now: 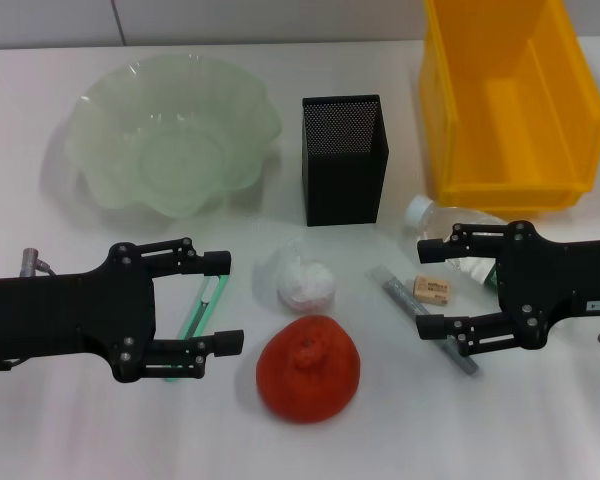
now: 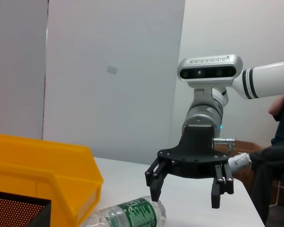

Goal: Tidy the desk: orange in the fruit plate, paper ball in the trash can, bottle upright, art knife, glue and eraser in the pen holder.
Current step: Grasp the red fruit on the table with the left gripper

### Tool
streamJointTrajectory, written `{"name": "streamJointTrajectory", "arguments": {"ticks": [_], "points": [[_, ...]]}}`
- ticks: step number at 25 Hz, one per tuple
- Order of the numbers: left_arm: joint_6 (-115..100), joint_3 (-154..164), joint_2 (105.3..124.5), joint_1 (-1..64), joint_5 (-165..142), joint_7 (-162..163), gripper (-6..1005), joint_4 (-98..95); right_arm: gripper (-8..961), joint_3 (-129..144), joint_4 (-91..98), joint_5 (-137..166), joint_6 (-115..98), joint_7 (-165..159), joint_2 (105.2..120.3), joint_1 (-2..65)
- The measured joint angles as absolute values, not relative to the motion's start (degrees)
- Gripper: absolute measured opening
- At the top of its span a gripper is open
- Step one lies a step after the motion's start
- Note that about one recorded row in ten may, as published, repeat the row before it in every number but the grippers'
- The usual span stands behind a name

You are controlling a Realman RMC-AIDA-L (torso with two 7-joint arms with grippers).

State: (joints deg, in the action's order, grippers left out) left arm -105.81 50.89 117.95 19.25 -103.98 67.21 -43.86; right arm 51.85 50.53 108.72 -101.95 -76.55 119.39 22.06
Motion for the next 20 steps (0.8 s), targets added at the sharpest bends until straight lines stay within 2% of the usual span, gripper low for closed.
{"name": "streamJointTrajectory", "arguments": {"ticks": [13, 20], "points": [[-105.75, 50.89, 118.23, 19.29, -103.83, 66.78, 779, -43.64, 822, 51.52, 50.45, 107.53, -101.87, -76.2, 119.44, 21.97], [-105.07, 50.92, 118.64, 20.64, -102.93, 64.54, 776, -41.15, 820, 46.86, 53.67, 100.72, -102.63, -79.11, 119.1, 19.25]]}}
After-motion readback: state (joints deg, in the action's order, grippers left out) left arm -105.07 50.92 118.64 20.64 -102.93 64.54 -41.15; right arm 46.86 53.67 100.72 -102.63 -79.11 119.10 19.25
